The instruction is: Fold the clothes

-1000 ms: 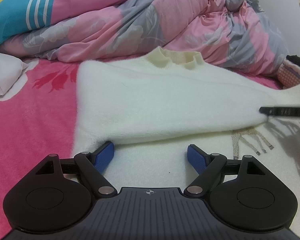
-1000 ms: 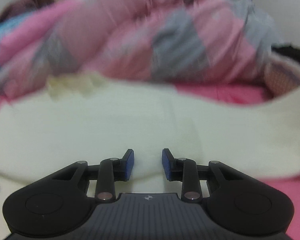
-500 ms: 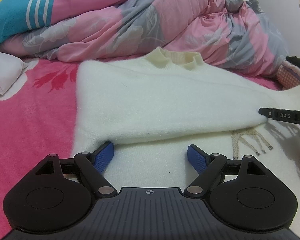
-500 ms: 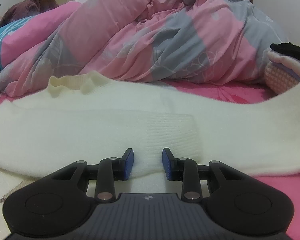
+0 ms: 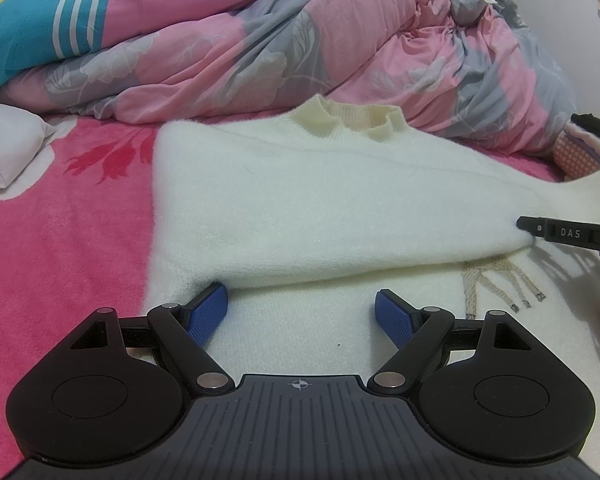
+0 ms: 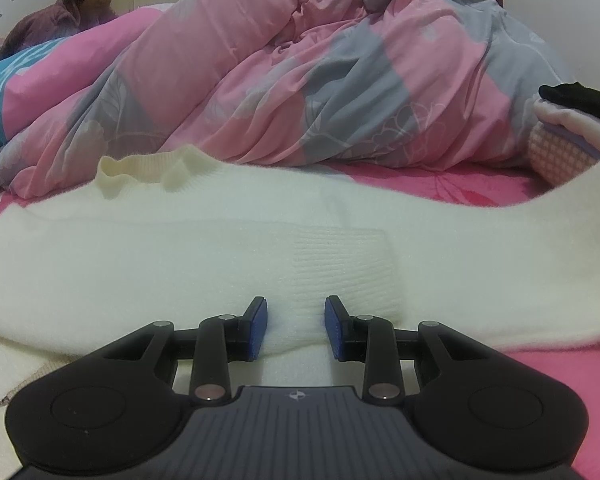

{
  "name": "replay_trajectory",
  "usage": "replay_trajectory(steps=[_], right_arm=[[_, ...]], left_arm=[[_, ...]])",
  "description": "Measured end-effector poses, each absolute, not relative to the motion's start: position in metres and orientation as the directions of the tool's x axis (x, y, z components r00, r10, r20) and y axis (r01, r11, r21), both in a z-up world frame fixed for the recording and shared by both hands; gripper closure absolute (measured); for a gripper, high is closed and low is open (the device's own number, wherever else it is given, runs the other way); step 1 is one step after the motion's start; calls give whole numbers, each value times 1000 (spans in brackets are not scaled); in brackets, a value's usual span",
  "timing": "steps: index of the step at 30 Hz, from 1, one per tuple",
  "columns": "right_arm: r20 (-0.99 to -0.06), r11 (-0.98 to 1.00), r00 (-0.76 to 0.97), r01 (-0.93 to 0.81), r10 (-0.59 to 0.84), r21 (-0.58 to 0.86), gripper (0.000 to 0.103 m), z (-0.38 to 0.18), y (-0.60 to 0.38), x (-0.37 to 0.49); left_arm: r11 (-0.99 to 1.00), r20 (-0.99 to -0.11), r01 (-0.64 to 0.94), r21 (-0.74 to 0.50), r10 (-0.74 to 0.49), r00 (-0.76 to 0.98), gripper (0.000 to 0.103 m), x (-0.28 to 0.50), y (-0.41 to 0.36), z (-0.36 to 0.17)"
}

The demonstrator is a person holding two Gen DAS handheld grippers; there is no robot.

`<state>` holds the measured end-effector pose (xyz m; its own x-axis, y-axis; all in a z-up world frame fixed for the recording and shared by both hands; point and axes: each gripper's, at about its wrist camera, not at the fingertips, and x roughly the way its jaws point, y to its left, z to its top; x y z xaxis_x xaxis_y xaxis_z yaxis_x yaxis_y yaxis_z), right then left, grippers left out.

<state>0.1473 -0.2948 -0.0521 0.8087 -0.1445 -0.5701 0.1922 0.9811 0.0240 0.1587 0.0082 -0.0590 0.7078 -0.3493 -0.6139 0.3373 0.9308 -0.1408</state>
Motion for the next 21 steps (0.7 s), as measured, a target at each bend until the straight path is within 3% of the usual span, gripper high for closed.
replay_trajectory(steps=[21], right_arm=[[-528, 973, 846, 179, -76, 147, 69, -59, -311, 140]], left_arm=[[927, -562, 334, -170, -370, 740, 21, 148, 16, -59]])
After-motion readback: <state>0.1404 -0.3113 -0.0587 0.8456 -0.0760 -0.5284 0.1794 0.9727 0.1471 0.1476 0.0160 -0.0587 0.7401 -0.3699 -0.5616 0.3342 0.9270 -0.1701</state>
